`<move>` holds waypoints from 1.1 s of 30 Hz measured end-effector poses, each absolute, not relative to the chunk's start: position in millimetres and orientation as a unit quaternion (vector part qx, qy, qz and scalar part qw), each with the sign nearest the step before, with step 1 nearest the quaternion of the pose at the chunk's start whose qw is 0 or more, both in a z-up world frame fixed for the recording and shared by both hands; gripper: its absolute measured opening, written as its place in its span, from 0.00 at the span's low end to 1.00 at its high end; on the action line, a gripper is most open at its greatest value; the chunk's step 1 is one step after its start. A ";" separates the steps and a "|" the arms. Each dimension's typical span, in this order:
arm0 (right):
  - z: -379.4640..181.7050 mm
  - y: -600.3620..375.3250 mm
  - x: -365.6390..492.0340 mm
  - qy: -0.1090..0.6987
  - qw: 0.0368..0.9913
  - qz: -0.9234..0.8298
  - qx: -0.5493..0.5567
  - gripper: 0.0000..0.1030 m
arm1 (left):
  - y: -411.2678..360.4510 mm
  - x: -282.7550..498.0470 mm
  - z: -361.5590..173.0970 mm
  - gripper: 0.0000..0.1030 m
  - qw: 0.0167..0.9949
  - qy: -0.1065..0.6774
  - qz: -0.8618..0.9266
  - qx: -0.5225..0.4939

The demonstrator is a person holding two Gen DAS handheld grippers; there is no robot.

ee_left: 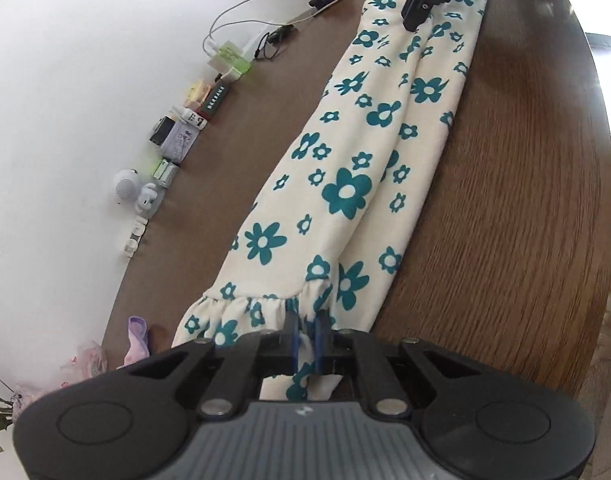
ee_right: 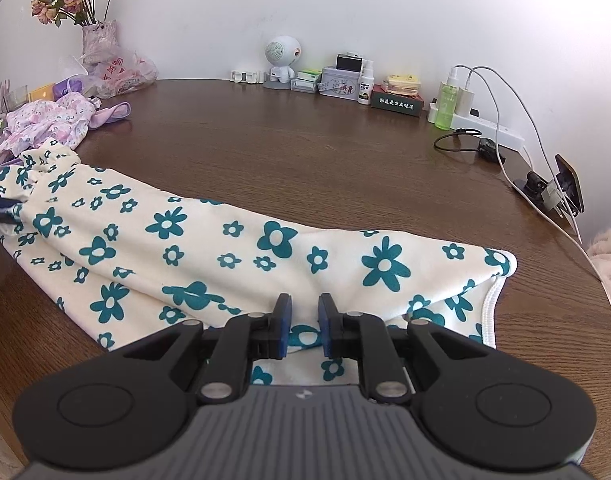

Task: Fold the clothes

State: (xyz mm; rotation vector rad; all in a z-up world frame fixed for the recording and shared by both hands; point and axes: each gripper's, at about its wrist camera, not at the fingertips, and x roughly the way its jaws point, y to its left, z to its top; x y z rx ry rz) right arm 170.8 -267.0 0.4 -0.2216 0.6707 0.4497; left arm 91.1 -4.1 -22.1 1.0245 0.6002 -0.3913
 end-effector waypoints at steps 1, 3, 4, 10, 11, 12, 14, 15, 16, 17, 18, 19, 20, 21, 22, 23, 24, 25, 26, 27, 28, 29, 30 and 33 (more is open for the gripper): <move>0.5 -267.3 170.8 0.326 0.913 0.219 -0.107 0.14 | -0.6 93.0 -19.5 0.10 0.820 0.285 -0.181 0.463; 0.6 -267.4 170.9 0.326 0.913 0.220 -0.108 0.14 | 8.0 95.2 -14.5 0.12 0.833 0.294 -0.181 0.432; 0.7 -267.3 170.8 0.326 0.913 0.220 -0.109 0.14 | 12.9 95.5 -12.1 0.13 0.838 0.298 -0.183 0.419; 0.2 -268.4 170.1 0.324 0.913 0.222 -0.108 0.14 | 52.6 87.8 8.3 0.25 0.864 0.322 -0.145 0.359; 0.1 -268.3 169.8 0.323 0.914 0.221 -0.108 0.14 | 60.5 86.4 12.4 0.26 0.870 0.326 -0.134 0.346; 0.0 -268.1 169.5 0.323 0.914 0.221 -0.108 0.14 | 69.3 87.2 20.0 0.26 0.881 0.328 -0.124 0.317; -0.2 -268.0 169.2 0.322 0.914 0.221 -0.108 0.14 | 84.8 91.3 39.1 0.30 0.910 0.317 -0.121 0.238; -0.1 -268.0 169.3 0.323 0.914 0.221 -0.107 0.14 | 88.9 94.7 47.5 0.33 0.922 0.310 -0.124 0.194; 0.0 -267.9 169.3 0.323 0.914 0.221 -0.107 0.15 | 89.5 100.6 53.1 0.38 0.930 0.303 -0.133 0.158; 0.1 -267.7 169.7 0.324 0.914 0.220 -0.107 0.15 | 85.2 107.2 55.5 0.38 0.934 0.297 -0.146 0.133; 0.2 -267.3 169.9 0.324 0.914 0.220 -0.108 0.15 | 80.7 113.8 57.7 0.38 0.937 0.290 -0.159 0.109; 0.2 -266.8 169.7 0.323 0.914 0.219 -0.108 0.15 | 73.5 121.4 56.2 0.38 0.937 0.289 -0.169 0.099; 0.1 -266.4 169.2 0.323 0.915 0.218 -0.108 0.15 | 64.7 130.0 53.1 0.38 0.936 0.291 -0.174 0.096; 0.0 -266.0 168.8 0.323 0.915 0.217 -0.109 0.15 | 57.4 137.3 48.6 0.39 0.935 0.295 -0.170 0.098; -0.1 -265.5 168.5 0.322 0.915 0.216 -0.110 0.15 | 60.7 139.7 44.7 0.38 0.934 0.302 -0.167 0.091; -0.2 -265.1 168.2 0.322 0.915 0.216 -0.112 0.15 | 64.0 142.0 40.8 0.38 0.933 0.309 -0.164 0.084; -0.2 -265.0 168.1 0.322 0.915 0.216 -0.113 0.15 | 67.3 144.4 36.9 0.38 0.932 0.315 -0.161 0.077; -0.1 -265.5 168.2 0.322 0.915 0.217 -0.113 0.15 | 70.7 146.7 33.0 0.38 0.931 0.322 -0.158 0.070; 0.0 -266.2 168.5 0.323 0.914 0.219 -0.112 0.15 | 74.0 149.1 29.1 0.38 0.929 0.329 -0.155 0.062; 0.1 -267.3 169.0 0.323 0.914 0.221 -0.110 0.15 | 77.3 151.5 25.2 0.39 0.928 0.336 -0.152 0.055; 0.2 -268.7 169.7 0.324 0.913 0.224 -0.109 0.15 | 80.6 153.8 21.3 0.40 0.926 0.343 -0.149 0.048; 0.2 -270.1 170.3 0.325 0.912 0.226 -0.106 0.15 | 84.0 156.2 17.4 0.41 0.925 0.349 -0.146 0.041; 0.3 -271.5 171.0 0.326 0.911 0.229 -0.103 0.15 | 87.3 158.5 13.5 0.41 0.923 0.356 -0.142 0.034; 0.1 -275.3 173.1 0.328 0.911 0.235 -0.090 0.15 | 95.4 155.3 8.9 0.41 0.923 0.358 -0.138 0.019</move>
